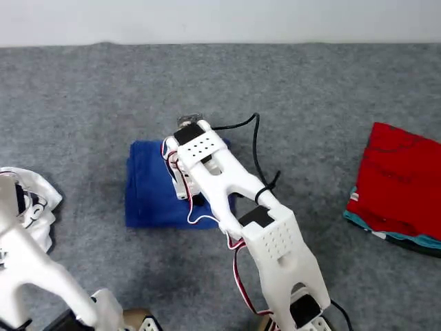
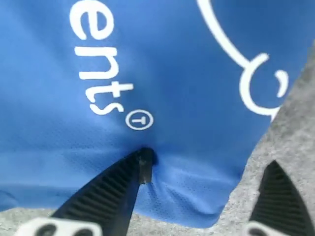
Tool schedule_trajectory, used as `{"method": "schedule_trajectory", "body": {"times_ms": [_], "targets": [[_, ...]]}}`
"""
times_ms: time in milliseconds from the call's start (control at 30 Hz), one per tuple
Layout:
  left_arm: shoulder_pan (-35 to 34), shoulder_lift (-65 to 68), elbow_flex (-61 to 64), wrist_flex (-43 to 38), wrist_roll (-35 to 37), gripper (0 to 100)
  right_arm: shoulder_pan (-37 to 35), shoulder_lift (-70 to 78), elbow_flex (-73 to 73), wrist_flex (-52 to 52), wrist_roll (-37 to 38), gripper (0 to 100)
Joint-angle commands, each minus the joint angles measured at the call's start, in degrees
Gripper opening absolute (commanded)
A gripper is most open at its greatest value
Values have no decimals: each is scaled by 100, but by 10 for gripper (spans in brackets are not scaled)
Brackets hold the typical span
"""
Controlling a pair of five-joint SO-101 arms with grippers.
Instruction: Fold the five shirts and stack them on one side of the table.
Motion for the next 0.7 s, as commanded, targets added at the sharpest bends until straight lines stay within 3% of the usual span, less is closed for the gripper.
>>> {"method": "schedule_trajectory", "body": {"times_ms": [0, 167, 500, 667], "targets": [[35, -44, -4, -9, 44, 5, -66, 189, 62, -22, -26, 225], [35, -44, -13, -70, 44, 5, -66, 277, 62, -13, 290, 4], [35, -44, -13, -70, 79, 5, 251, -171, 62, 655, 1231, 10], [35, -44, -13, -62, 79, 5, 901, -620, 62, 1103, 2567, 10]]}}
